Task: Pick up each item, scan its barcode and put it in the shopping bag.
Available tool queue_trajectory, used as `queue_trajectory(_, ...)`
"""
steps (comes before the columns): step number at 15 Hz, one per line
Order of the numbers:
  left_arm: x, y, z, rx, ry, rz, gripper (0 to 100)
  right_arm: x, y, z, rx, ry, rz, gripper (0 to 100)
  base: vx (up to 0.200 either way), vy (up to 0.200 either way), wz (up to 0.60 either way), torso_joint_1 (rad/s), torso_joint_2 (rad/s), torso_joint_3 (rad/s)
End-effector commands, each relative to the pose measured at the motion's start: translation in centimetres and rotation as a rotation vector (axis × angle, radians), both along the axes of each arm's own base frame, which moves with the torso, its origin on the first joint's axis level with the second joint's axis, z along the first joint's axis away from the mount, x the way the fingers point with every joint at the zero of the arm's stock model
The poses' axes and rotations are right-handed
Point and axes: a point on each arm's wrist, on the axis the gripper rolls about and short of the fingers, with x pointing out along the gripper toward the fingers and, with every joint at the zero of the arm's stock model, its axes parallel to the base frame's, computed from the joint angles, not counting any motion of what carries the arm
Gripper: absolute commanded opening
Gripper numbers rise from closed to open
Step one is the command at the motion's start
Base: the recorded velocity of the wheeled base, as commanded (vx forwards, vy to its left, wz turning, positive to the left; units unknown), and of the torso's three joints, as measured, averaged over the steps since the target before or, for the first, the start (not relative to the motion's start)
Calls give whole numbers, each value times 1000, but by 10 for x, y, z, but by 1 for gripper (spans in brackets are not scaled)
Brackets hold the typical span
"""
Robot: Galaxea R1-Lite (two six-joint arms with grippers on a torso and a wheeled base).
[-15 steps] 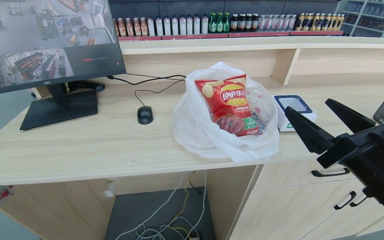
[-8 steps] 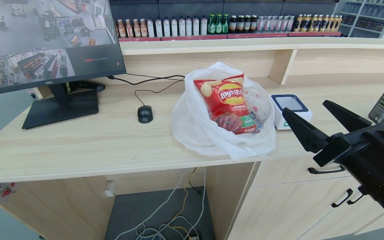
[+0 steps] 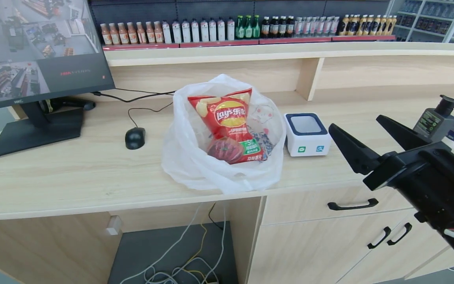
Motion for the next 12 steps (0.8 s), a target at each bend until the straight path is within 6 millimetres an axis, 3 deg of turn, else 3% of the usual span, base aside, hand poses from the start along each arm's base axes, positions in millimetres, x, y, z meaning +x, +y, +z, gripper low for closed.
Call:
queue_trajectory(1, 0, 0, 0, -1, 0, 0, 100, 12, 7, -1, -6, 7, -8, 100, 0, -200, 0, 2, 2, 2)
queue_trajectory(12, 0, 0, 0, -2, 0, 2, 100, 26, 4, -2, -6, 8, -52, 100, 0, -200, 0, 3, 2, 3)
